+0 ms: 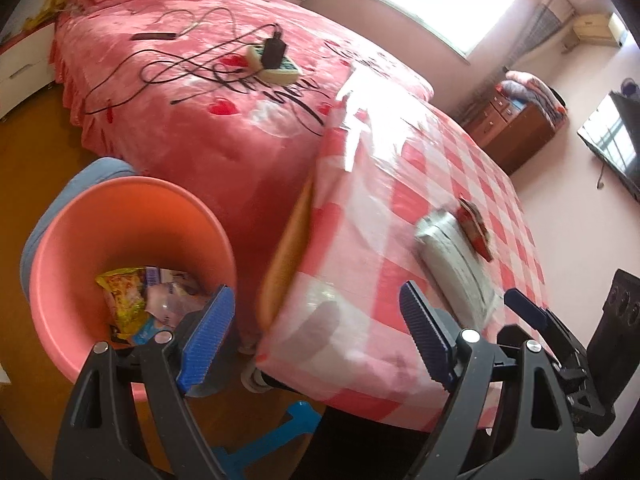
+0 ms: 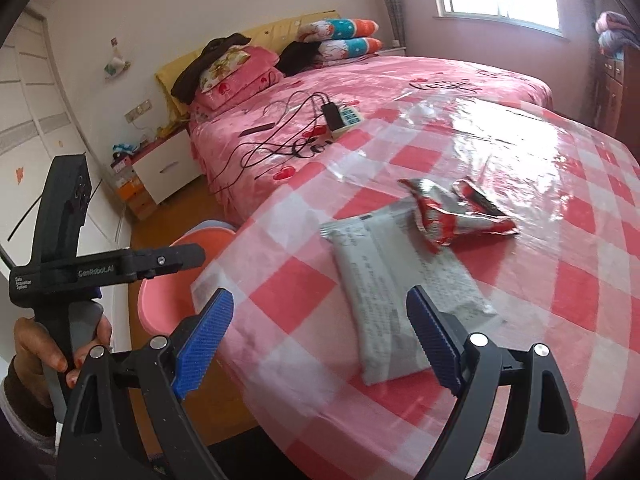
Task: Collect trash
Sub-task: 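Move both grippers back over the grey packet and red bag on the bed, then reach left gripper to grey packet while right reaches red RICHBOY bag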
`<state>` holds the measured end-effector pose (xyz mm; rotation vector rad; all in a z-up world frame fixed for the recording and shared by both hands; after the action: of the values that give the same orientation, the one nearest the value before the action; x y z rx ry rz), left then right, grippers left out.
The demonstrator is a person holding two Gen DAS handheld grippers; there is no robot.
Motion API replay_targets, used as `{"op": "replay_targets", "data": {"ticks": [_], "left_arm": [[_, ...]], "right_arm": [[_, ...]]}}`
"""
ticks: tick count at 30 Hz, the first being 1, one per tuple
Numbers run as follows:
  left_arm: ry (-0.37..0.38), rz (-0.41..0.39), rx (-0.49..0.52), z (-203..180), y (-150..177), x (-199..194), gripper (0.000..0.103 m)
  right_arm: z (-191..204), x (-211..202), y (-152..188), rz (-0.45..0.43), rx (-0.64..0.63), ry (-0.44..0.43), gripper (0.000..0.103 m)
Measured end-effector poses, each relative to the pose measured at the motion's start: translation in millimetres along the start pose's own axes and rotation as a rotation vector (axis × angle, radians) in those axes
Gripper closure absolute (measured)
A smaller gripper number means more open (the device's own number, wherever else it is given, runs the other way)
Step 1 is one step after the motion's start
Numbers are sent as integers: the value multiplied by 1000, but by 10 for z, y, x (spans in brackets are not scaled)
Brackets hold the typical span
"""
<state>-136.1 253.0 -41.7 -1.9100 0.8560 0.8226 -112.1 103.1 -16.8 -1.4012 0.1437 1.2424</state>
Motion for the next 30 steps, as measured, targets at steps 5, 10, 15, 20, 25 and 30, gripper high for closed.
{"op": "replay_targets", "data": {"ticks": [5, 10, 15, 20, 25, 30], "left_arm": [[19, 23, 42, -275, 41, 52, 18], [41, 54, 69, -537, 104, 133, 18], [75, 100, 81, -813, 184, 281, 18], [86, 136, 117, -1087, 212, 443, 18], [103, 113, 201, -1396, 16, 507, 18], [162, 74, 231, -1683, -298, 614, 18]], "right_arm": [[-217, -66, 52, 1, 36, 3, 15], [-430, -122, 133, 1, 74, 8, 15], [-697, -191, 210, -4, 115, 25, 15], [-971, -294, 292, -13, 153, 54, 15], [-1184, -422, 382, -24, 187, 76, 15], [-1409, -515, 469, -32, 232, 90, 15]]}}
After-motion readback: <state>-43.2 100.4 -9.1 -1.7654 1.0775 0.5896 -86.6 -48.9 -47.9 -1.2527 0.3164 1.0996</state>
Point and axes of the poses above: each gripper's, at about its wrist camera, not at the fingertips, and x roughly the way its jaws point, z to its left, y to its underside, the point moved 9 cm from there along x, roughly the way its jaws point, and after that the axes turned 5 degrees about z, right-handed, at the moved point
